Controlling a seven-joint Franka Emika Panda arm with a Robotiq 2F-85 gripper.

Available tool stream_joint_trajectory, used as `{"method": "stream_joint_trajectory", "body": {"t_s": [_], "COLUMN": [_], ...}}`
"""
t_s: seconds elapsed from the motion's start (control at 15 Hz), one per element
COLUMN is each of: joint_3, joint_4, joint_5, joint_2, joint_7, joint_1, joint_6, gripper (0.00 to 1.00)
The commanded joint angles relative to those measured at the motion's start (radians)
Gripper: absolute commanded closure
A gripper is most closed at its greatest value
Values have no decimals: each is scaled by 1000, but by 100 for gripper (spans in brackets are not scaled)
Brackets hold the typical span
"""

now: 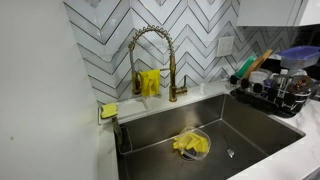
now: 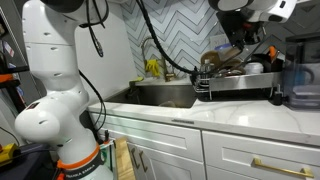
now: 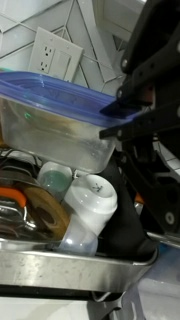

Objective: Put the blue lid on the lunch box

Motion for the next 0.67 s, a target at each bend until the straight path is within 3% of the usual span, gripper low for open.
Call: {"method": "stream_joint_trajectory", "body": {"t_s": [0.0, 0.27, 0.6], "joint_3": [14, 30, 56], "joint_4": [-18, -47, -63], "joint_5": [-24, -55, -58], "joint_2": [9, 14, 14], "joint_7": [42, 42, 16], "joint_1": [27, 50, 55], "joint_6": [84, 180, 209], "gripper": [96, 96, 96]}}
